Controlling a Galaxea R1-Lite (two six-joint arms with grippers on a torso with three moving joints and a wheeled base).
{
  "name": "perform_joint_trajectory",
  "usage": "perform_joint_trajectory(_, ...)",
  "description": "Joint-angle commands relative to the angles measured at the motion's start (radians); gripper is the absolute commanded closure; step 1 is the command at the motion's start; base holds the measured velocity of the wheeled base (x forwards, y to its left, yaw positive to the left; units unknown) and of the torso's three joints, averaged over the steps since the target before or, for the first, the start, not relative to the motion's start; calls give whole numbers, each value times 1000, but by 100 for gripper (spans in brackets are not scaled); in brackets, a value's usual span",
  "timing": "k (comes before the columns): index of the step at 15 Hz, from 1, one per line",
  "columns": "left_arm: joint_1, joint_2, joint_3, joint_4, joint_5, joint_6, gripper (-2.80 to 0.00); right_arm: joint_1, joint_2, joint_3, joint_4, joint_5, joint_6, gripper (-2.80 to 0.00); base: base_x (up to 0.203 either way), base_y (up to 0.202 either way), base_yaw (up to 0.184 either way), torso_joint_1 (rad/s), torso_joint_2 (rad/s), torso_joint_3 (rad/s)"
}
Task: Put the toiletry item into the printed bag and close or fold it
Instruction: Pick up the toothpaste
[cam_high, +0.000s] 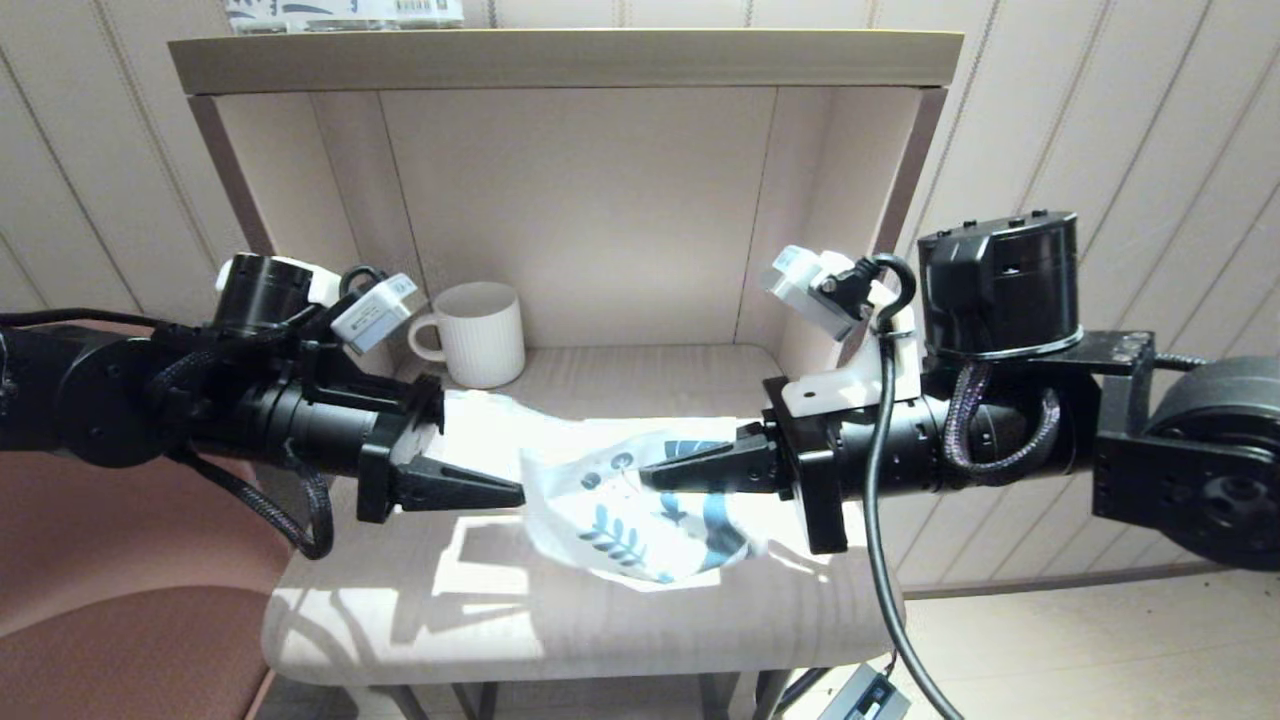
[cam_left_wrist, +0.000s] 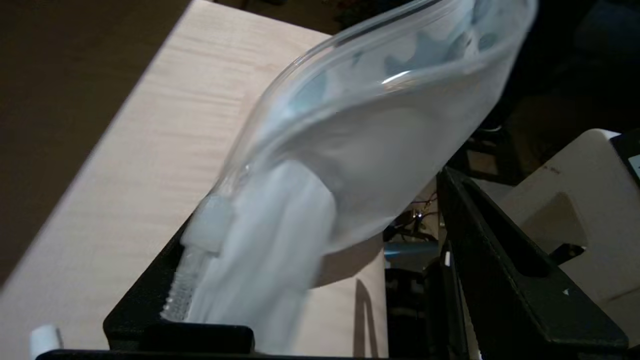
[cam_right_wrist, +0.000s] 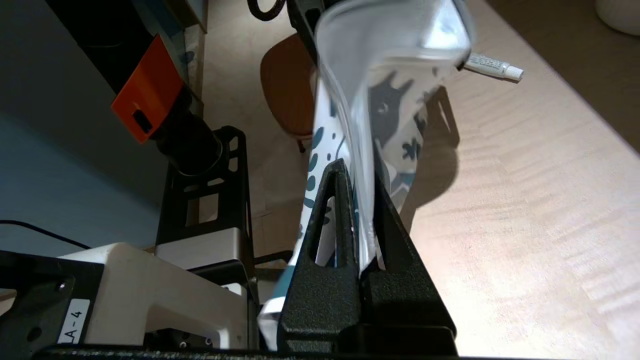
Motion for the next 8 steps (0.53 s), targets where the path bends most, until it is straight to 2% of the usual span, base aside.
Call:
perform_joint_trajectory(1,40,-7,23,0,-6,14,-280,-8,-15,7,-2,6,-5,0,0,0,0,0,0,0)
perform_joint_trajectory(4,94,-31,73,1,-7,45,-280,-26,-32,8,-2,7,-6,0,0,0,0,0,0,0)
perform_joint_trajectory(8,130,-58,114,1,-5,49,-280,-26,-51,16,-2,7,-6,0,0,0,0,0,0,0)
